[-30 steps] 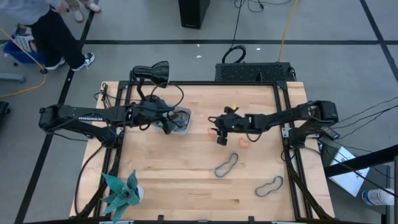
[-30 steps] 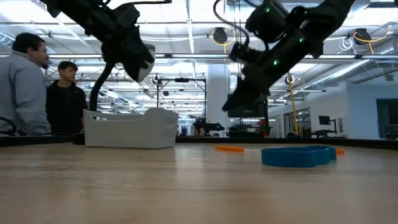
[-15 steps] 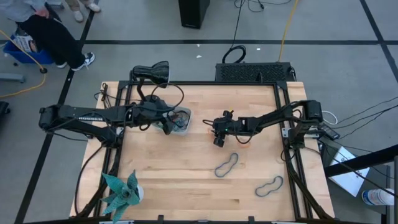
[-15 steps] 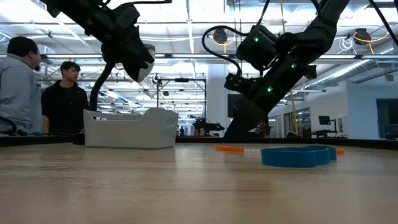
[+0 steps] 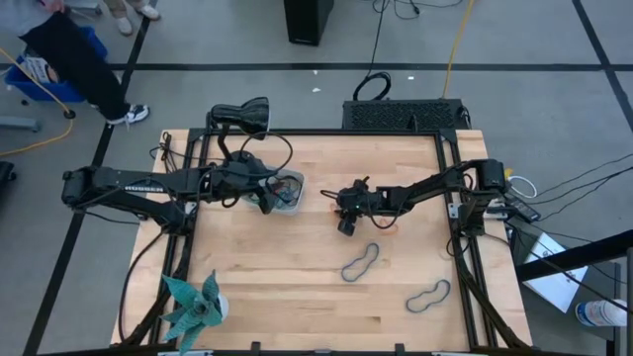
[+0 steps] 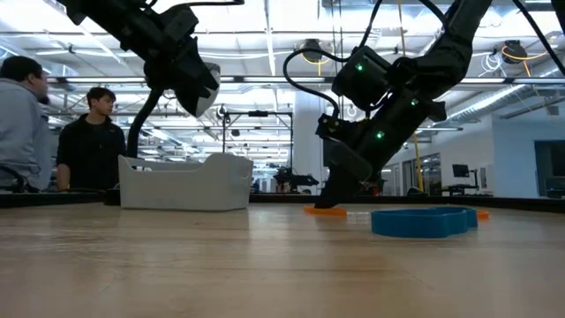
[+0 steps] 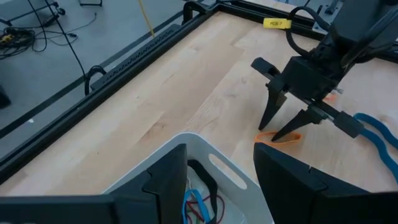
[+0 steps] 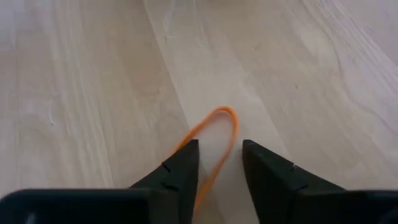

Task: Pick and place rubber bands into bin
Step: Put the left orange rubber band into the gray bin

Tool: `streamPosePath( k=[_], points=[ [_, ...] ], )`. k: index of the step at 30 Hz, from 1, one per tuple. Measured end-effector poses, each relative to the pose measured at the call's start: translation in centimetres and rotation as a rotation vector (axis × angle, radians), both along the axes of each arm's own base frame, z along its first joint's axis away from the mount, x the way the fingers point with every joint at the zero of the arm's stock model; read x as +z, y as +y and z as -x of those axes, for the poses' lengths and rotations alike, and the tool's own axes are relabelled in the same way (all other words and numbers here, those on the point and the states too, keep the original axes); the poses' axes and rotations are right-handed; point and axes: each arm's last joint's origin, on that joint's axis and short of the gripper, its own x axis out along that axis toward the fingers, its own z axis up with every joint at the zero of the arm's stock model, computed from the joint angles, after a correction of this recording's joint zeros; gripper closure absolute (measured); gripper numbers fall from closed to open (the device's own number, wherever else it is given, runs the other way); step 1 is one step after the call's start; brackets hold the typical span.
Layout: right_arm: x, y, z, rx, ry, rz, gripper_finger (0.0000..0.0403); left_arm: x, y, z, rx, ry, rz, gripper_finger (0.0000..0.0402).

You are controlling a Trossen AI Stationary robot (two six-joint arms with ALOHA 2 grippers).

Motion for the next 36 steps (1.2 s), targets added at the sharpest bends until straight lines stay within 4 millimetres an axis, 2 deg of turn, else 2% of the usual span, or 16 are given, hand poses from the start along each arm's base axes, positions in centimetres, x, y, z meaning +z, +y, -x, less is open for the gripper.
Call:
streamPosePath(
  k=[9,16,20,26,32,36],
  points=[
    [-0.1,0.0,0.0,0.031,0.006,0.010,0.0392,0.0,0.0,0.0,0.000,0.000,0.000,0.0210],
    [0.1,0.0,0.1,0.018,0.012,0.071,0.0401,0.0,0.0,0.0,0.011,-0.010,0.018,0.0210],
    [1.2,-0.1,0.3,0.034,-0.002,0.111,0.0402,0.0,0.0,0.0,0.026,-0.023,0.044,0.0210],
    [5.7,-0.1,0.8,0.064,-0.142,0.172,0.0402,0.0,0.0,0.0,0.024,-0.029,0.049,0.0210],
    [11.3,0.1,2.4,0.093,-0.321,0.251,0.0402,0.3,-0.1,-0.3,-0.024,-0.069,0.072,0.0211],
    [14.4,0.3,3.8,0.108,-0.422,0.305,0.0402,0.6,-0.3,-0.5,-0.086,-0.105,0.094,0.0211]
  ],
)
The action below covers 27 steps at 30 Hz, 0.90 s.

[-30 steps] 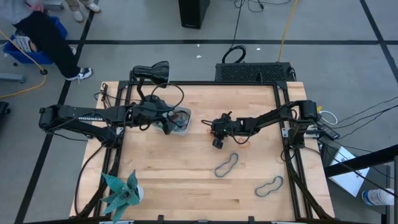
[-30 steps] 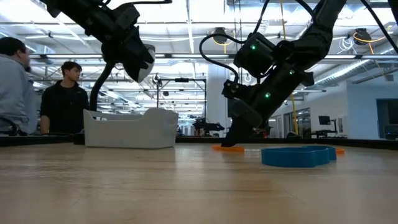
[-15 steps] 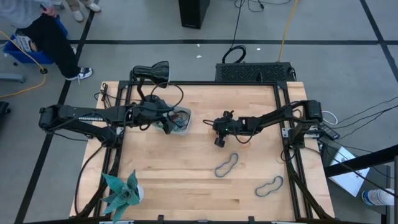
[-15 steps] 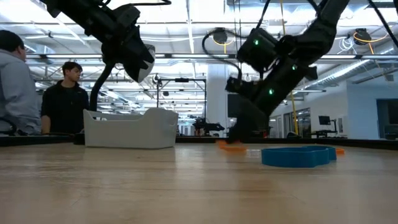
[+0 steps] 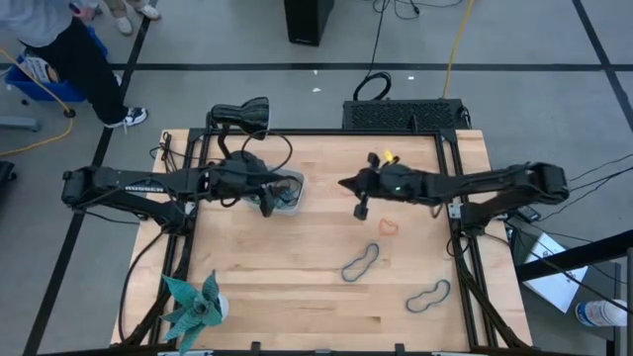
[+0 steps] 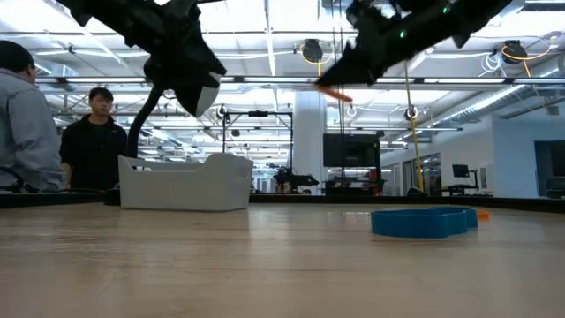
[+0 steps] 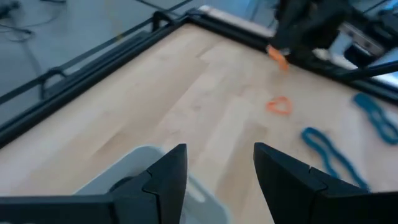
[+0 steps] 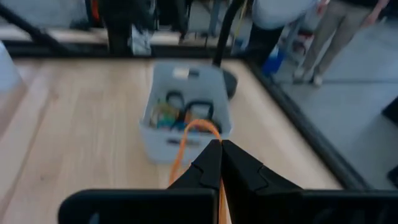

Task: Pick and place rubber bands into bin
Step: Put the left orange rubber band into the gray bin

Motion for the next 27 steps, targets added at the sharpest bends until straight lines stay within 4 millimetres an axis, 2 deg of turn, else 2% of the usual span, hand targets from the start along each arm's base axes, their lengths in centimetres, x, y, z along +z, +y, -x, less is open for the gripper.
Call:
streamPosePath(
  k=[4,12,18,27],
  points=[
    [1.7,0.1,1.0,0.010,-0.062,0.028,0.0403,0.4,-0.1,-0.6,-0.074,-0.069,0.009,0.0211],
    [2.3,1.2,0.7,0.060,-0.113,0.056,0.0403,0.0,-0.5,-3.8,-0.330,-0.244,0.033,0.0211],
    [2.4,2.3,0.6,0.102,-0.129,0.055,0.0403,-2.1,-0.5,-6.4,-0.421,-0.283,0.002,0.0211],
    [2.4,4.2,0.6,0.163,-0.137,0.026,0.0403,-4.4,-0.9,-9.0,-0.533,-0.392,-0.089,0.0211]
  ],
)
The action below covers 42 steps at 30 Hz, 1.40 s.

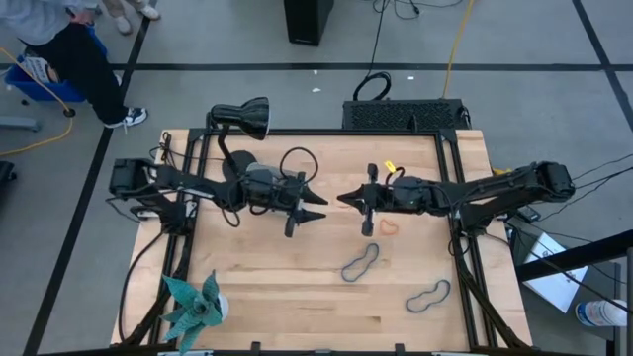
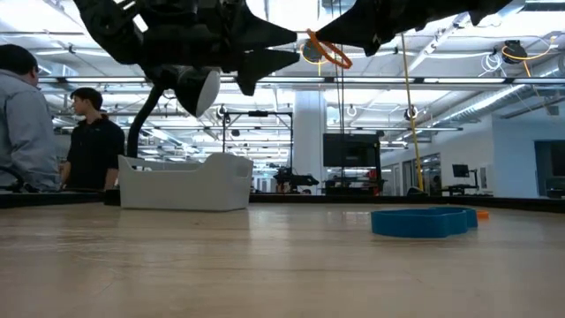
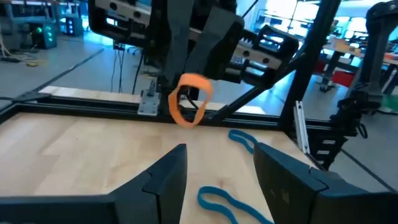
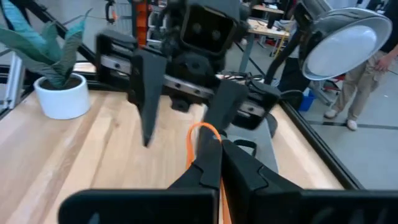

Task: Pick and place rubber bands into bin
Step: Put the left orange rubber band into the gray bin

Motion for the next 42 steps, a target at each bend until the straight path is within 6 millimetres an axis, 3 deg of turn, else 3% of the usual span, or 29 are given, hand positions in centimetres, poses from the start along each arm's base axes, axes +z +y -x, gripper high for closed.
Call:
streamPosePath(
  k=[10,24,28,37,42],
  points=[
    [-0.4,0.6,-0.7,0.022,-0.012,-0.001,0.0403,-1.2,-0.2,-1.0,-0.010,-0.054,-0.011,0.0211],
    [-2.3,0.7,-2.5,0.021,-0.003,0.025,0.0403,-1.1,-1.1,-1.1,-0.039,-0.072,-0.007,0.0216],
    [-2.3,0.7,-2.5,0.024,-0.005,0.029,0.0403,-1.1,-1.1,-1.1,-0.035,-0.071,-0.005,0.0253],
    [-2.5,0.7,-2.4,0.021,0.017,0.035,0.0403,-1.2,-1.0,-1.1,-0.026,-0.072,-0.045,0.0389],
    [-2.5,0.7,-2.4,0.021,0.019,0.035,0.0403,-1.2,-1.0,-1.1,-0.019,-0.064,-0.044,0.0392]
  ],
)
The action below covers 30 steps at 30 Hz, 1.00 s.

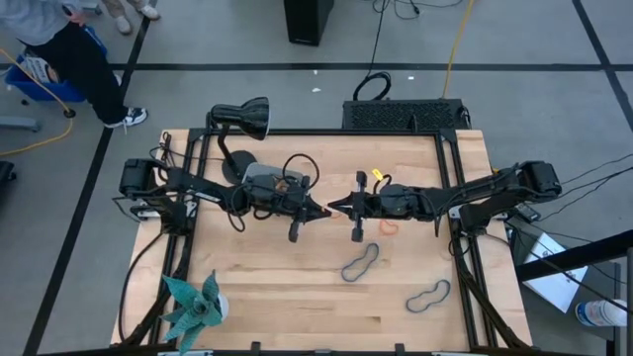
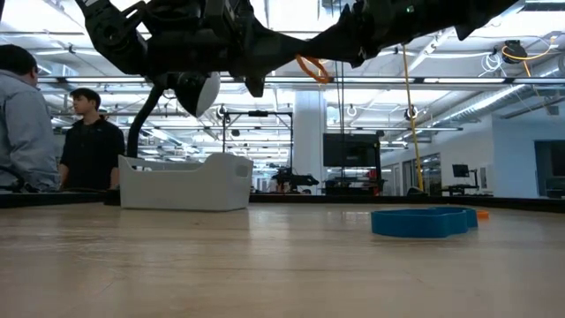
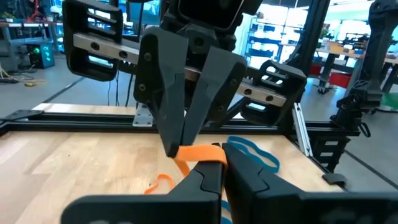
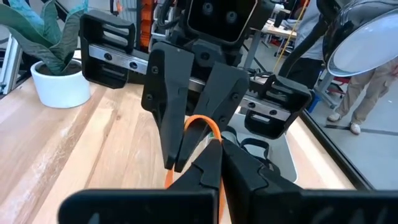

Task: Pick and place rubber bands into bin
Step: Put the left orange rubber band into the gray bin

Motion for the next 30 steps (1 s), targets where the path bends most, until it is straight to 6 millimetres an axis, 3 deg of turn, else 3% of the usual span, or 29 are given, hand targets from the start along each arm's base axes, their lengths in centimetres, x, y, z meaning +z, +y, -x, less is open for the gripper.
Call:
streamPosePath(
  k=[9,21,24,30],
  points=[
    [0.2,0.0,0.1,0.011,-0.003,0.045,0.0383,0.0,0.0,0.0,0.001,0.005,0.012,0.0397],
    [1.9,-0.2,2.3,-0.008,0.041,0.084,0.0253,0.0,1.3,0.4,0.035,0.073,0.057,0.0398],
    [2.0,-0.3,3.1,-0.011,0.088,0.069,0.0235,0.9,1.8,1.1,0.053,0.104,0.061,0.0398],
    [1.7,-0.4,4.2,-0.024,0.178,0.028,0.0225,4.8,2.7,4.3,0.126,0.117,0.041,0.0398]
  ],
)
